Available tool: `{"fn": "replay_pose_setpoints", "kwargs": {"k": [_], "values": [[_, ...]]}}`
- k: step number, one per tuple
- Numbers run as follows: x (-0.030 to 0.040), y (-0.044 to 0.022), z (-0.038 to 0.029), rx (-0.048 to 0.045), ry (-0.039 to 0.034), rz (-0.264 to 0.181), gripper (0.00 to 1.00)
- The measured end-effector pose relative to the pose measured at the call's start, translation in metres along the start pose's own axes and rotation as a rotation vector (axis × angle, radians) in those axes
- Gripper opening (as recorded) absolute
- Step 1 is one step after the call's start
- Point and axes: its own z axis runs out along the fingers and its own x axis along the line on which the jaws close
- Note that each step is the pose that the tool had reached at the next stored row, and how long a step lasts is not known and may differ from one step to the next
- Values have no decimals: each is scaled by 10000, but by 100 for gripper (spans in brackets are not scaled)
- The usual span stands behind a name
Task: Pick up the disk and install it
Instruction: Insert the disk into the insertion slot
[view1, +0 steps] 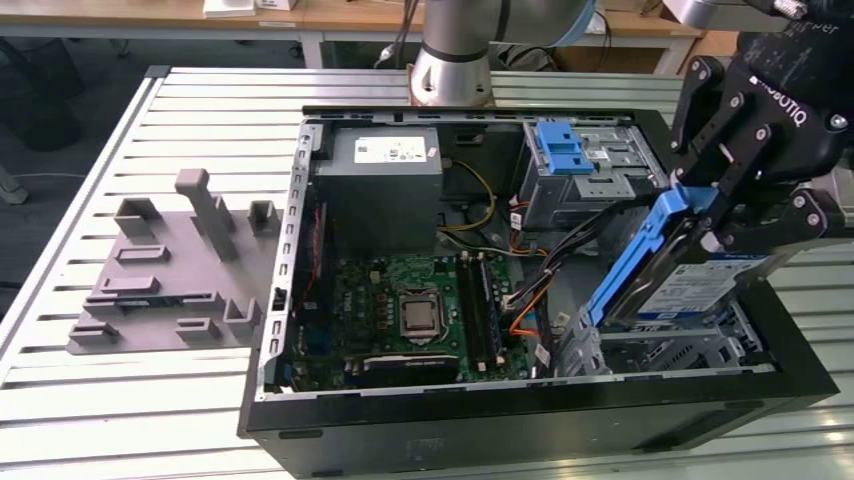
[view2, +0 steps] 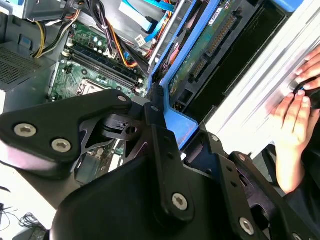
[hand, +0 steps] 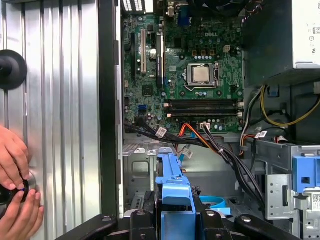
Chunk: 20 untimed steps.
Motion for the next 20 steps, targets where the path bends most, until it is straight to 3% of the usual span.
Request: {"fn": "replay_pose_setpoints", "kwargs": {"k": [20], "values": [[3, -2, 151, 0, 1, 0, 36]]}}
